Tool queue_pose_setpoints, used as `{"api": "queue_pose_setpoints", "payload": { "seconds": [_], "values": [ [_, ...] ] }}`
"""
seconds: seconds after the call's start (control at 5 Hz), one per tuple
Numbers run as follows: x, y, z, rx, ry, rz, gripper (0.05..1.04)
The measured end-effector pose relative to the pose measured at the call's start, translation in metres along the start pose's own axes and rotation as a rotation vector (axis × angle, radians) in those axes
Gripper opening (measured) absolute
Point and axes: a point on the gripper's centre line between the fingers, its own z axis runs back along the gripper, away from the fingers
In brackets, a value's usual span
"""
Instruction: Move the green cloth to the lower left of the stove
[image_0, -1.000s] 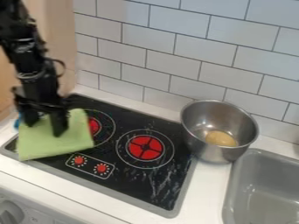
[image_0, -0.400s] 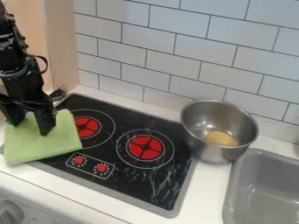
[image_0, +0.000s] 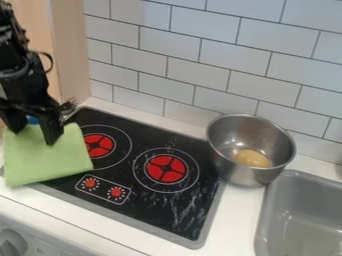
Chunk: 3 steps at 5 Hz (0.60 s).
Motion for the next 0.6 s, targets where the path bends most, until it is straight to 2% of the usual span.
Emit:
{"api": "queue_pose_setpoints", "payload": {
  "seconds": [0.4, 0.6],
  "values": [
    [0.000, -0.013, 0.036, 0.001, -0.079, -0.036, 0.999],
    [-0.003, -0.020, 0.045, -0.001, -0.099, -0.056, 0.999]
  ]
}}
